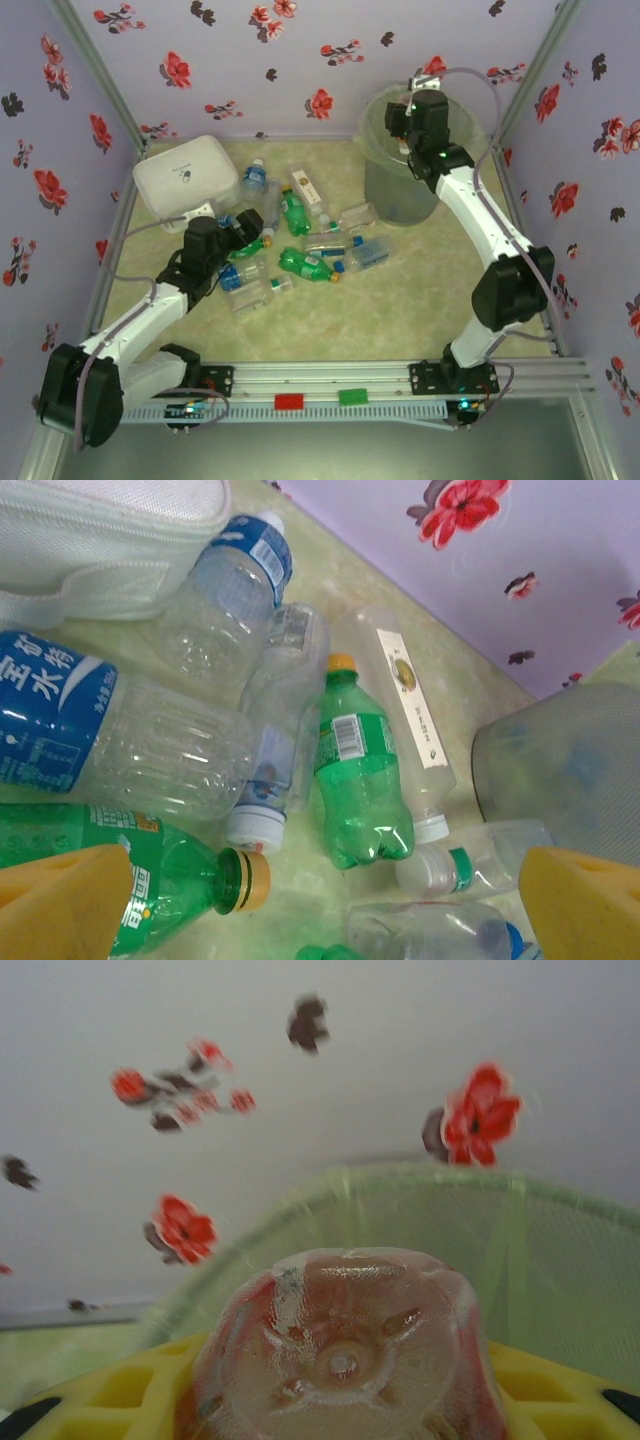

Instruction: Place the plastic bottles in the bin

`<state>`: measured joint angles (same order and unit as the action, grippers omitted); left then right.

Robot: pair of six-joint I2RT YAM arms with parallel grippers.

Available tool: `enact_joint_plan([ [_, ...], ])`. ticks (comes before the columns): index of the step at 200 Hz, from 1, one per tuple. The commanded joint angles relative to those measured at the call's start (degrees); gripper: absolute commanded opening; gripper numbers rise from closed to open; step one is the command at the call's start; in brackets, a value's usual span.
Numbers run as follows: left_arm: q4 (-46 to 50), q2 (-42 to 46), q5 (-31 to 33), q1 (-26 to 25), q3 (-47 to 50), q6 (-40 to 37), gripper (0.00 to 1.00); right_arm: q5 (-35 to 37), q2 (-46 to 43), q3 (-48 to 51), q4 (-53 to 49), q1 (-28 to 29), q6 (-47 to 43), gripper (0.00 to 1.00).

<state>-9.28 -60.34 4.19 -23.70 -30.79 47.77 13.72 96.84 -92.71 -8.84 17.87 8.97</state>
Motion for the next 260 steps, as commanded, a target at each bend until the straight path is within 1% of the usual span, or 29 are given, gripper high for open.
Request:
enact_joint_plan([
  [1, -1.18, -1.13, -2.53, 0.28, -1.10, 0.19, 1.00, 2.46, 2.86, -2.78, -3.46, -1.54, 0.84, 0.42],
  [21, -1.01, -1.83, -3.21, 0.29, -1.56, 0.01, 1.00, -0.14, 5.37, -3.09, -5.48, -2.47, 3.32, 0.43],
  [44, -1.00, -2.48, -3.63, 0.28, -1.82, 0.06, 1.00, -1.31, 7.50, -2.83, -6.74, -2.60, 4.62, 0.44],
  [73, -0.44, -3.13, -4.07, 0.31, -2.60, -0.19, 1.00, -2.72, 9.14, -3.20, -7.54, -2.85, 6.03, 0.50],
  [80, -0.24, -3.33, -4.06, 0.29, -2.89, -0.34, 1.00, -2.77, 9.28, -3.55, -7.70, -2.92, 6.09, 0.54],
  [112, 1.63, -3.47, -3.87, 0.32, -4.08, -1.49, 1.00, -3.23, 8.70, -6.19, -8.93, -2.87, 5.86, 0.78],
  [136, 5.42, -3.06, -2.15, 0.37, -5.59, -3.22, 1.00, -3.78, 6.44, -7.73, -9.06, -2.84, 5.31, 0.99],
  [165, 11.14, -1.53, 2.32, 0.95, -6.85, -5.09, 1.00, -5.41, 1.39, -7.04, -8.28, -2.64, 4.87, 0.99],
  [192, 15.39, 0.10, 2.62, 3.69, -7.25, -7.36, 1.00, -8.27, -4.71, -3.10, -5.92, -1.27, 4.67, 1.00],
  [220, 17.91, 1.69, 1.68, 6.60, -6.59, -7.73, 1.00, -8.54, -11.18, 1.92, -4.96, 3.05, 2.24, 1.00],
  [246, 16.34, 2.24, 0.67, 6.86, -6.39, -7.72, 1.00, -8.17, -15.72, 6.56, -6.99, 8.43, -0.45, 1.00],
  [260, 14.54, 1.94, 0.16, 6.87, -6.41, -7.22, 1.00, -7.93, -17.06, 8.52, -9.99, 11.07, 0.48, 1.00],
])
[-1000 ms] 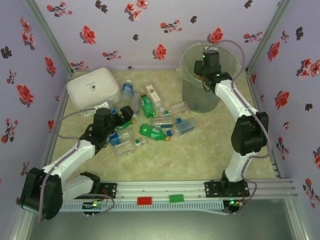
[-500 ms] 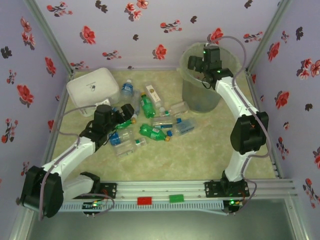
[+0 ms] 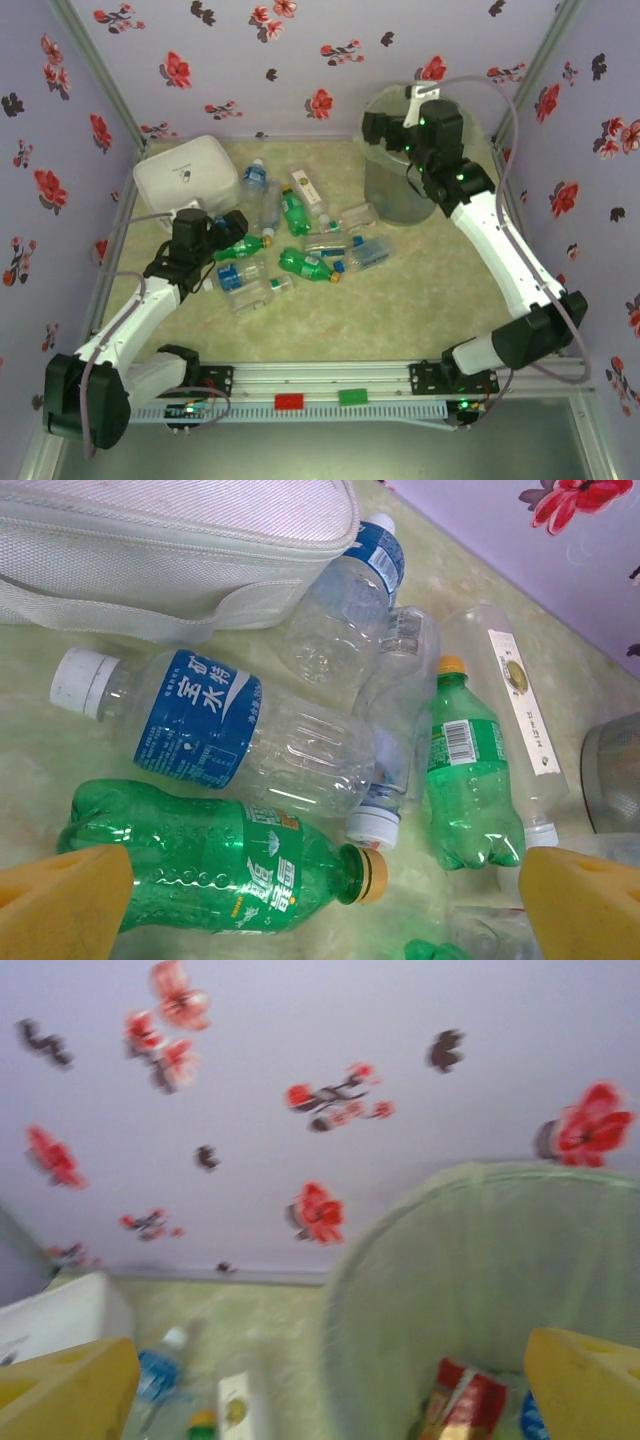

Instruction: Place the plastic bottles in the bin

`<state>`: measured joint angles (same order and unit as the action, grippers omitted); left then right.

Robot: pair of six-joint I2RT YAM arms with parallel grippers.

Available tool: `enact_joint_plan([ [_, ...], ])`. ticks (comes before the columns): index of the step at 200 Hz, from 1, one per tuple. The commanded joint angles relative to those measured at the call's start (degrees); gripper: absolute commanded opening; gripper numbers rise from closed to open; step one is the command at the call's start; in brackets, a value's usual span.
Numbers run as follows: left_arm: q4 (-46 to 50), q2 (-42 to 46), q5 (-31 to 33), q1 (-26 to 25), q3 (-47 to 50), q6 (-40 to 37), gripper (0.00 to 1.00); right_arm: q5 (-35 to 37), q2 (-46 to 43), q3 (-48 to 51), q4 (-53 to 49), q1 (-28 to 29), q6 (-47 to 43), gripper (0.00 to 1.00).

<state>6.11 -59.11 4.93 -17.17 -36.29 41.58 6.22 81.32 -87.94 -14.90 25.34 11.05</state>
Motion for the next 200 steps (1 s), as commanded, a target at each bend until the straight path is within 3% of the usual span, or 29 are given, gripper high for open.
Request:
enact_joint_plan([
  [1, -1.02, 0.69, -0.60, 0.31, -0.89, -1.00, 1.00, -0.38, -1.61, 3.97, -4.14, 3.76, -1.40, 1.00],
  [40, -7.96, -2.20, -2.41, 0.30, -1.15, 0.42, 1.00, 0.13, -4.36, 12.45, -9.36, 8.45, 15.46, 1.00],
  [63, -11.73, -4.82, -4.13, 0.11, -1.79, 1.35, 1.00, 6.29, -6.54, 18.33, -10.65, 11.04, 24.62, 1.00],
  [114, -15.24, -8.81, -5.96, -2.88, -2.49, 2.57, 1.00, 10.72, -7.63, 29.99, -12.35, 11.48, 43.18, 1.00],
  [152, -15.86, -8.92, -5.94, -5.15, -0.30, 3.99, 1.00, 7.46, -4.24, 37.16, -4.83, 11.48, 53.03, 1.00],
  [200, -15.81, -7.13, -5.84, -5.74, 2.76, 4.78, 1.00, 4.61, 4.42, 37.59, 1.17, 11.47, 61.59, 0.99],
])
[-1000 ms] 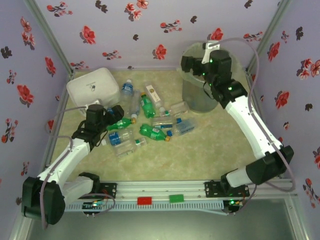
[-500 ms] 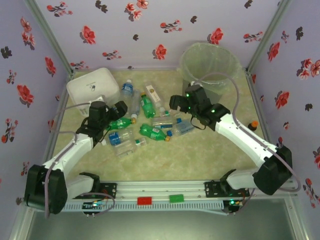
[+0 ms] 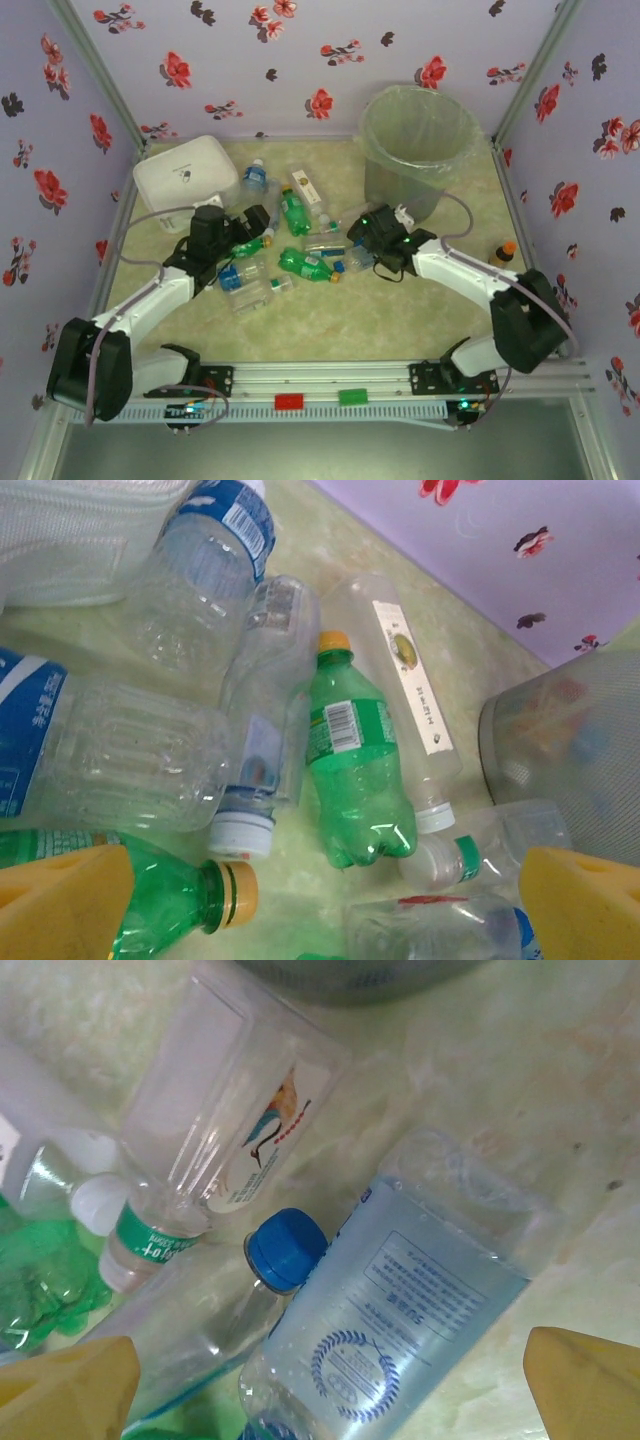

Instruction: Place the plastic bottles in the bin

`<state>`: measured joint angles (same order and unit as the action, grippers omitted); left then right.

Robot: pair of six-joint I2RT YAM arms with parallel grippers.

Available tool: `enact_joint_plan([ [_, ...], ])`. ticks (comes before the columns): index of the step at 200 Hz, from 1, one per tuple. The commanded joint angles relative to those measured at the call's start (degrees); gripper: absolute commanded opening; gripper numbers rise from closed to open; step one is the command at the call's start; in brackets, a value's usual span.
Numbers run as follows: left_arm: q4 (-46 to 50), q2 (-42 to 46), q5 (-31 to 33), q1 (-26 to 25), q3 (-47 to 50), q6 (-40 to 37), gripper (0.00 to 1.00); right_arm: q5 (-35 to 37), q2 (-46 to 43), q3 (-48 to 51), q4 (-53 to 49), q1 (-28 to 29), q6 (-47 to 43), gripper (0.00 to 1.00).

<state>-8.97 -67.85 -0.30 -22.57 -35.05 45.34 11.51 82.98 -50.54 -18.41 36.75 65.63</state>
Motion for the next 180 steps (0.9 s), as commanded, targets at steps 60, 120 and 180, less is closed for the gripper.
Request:
enact_joint_plan([
  [60, 0.45, 3.52, 0.60, -0.29, 2.39, 0.04, 1.00, 0.94, 6.86, 3.14, 8.01, -0.10, 13.27, 0.96],
  [120, -0.16, 2.79, 0.81, -0.31, 2.59, 0.50, 1.00, 0.24, 9.56, 5.66, 10.80, -0.12, 13.08, 0.87],
  [180, -0.26, 1.94, 0.80, -0.29, 1.92, 0.61, 1.00, -0.54, 9.88, 7.21, 13.76, -0.19, 11.32, 0.70],
])
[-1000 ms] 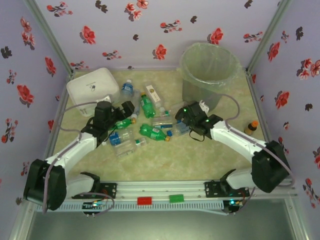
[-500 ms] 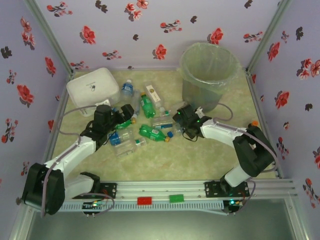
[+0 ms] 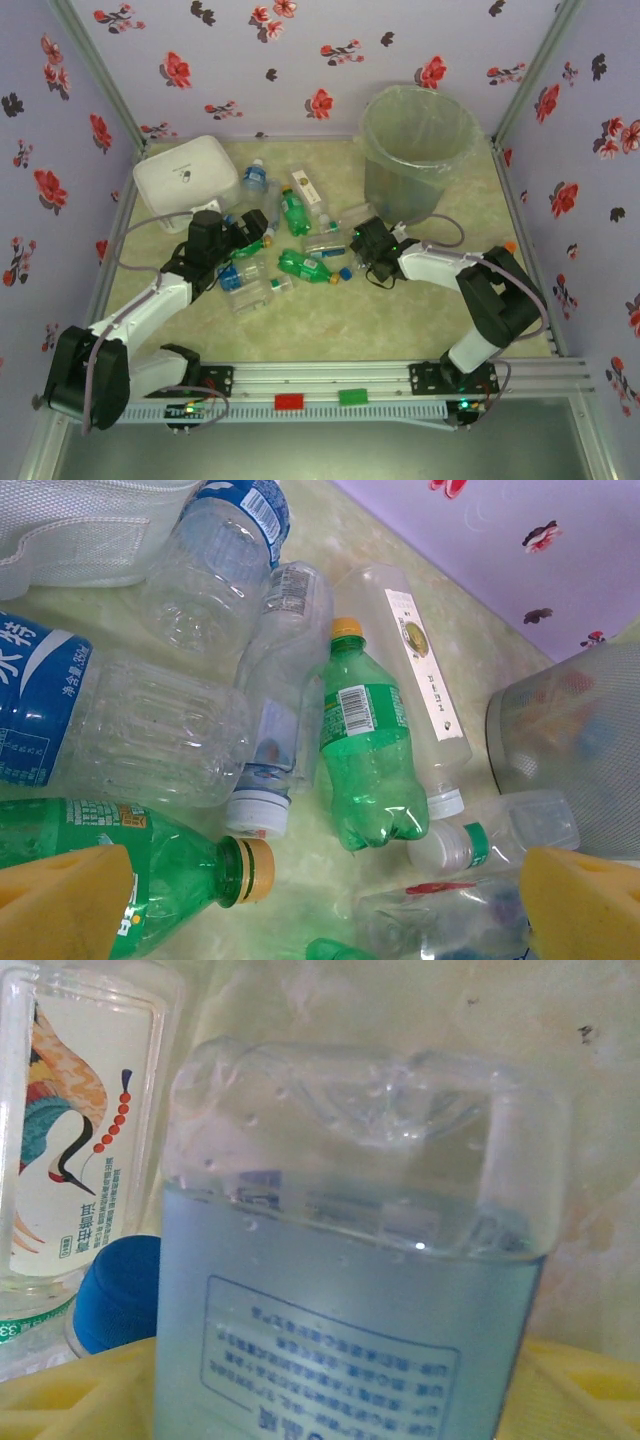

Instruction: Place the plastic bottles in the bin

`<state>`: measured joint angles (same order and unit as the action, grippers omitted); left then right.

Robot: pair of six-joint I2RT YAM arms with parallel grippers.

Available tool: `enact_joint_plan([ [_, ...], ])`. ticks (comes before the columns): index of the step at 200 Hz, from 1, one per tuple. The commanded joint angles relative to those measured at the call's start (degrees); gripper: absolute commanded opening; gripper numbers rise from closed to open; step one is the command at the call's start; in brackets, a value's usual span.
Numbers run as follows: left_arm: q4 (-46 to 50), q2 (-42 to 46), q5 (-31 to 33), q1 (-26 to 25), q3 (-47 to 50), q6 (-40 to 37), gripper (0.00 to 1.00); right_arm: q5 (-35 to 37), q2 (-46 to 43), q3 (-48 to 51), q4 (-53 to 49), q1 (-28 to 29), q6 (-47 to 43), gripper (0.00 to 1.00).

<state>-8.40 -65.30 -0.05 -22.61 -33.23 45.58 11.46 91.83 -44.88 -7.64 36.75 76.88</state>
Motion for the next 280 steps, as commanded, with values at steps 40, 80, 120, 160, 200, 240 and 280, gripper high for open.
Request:
enact_joint_plan([
  [40, -0.82, -0.36, 0.78, -0.24, 0.16, 0.13, 1.00, -0.06, -2.23, 1.68, 2.24, -0.37, -3.75, 0.55],
  [80, -4.08, 0.41, 1.29, 1.35, 1.45, 0.11, 1.00, -0.73, -9.55, 0.55, -0.70, -0.16, -13.32, 0.45],
  [120, -5.65, 1.73, 1.34, 5.44, 2.43, 1.65, 1.00, -5.06, -12.20, -13.63, -8.35, -0.02, -33.14, 0.43],
  [160, -4.55, 3.15, 1.07, 6.13, 2.63, 1.83, 1.00, -8.34, -9.40, -32.32, -16.12, -0.15, -48.28, 0.36],
  [200, -4.19, 5.17, 1.06, 6.09, 4.53, 3.18, 1.00, -4.24, -7.05, -46.01, -17.72, -1.67, -60.52, 0.33],
  [240, -3.70, 6.22, 0.60, 6.10, 4.90, 3.73, 1.00, -4.66, -2.84, -54.97, -14.91, -11.18, -61.03, 0.33],
  [280, -0.83, 9.04, 0.34, 6.14, 5.35, 2.90, 1.00, 0.66, 1.03, -57.79, -12.05, -18.14, -60.39, 0.32],
])
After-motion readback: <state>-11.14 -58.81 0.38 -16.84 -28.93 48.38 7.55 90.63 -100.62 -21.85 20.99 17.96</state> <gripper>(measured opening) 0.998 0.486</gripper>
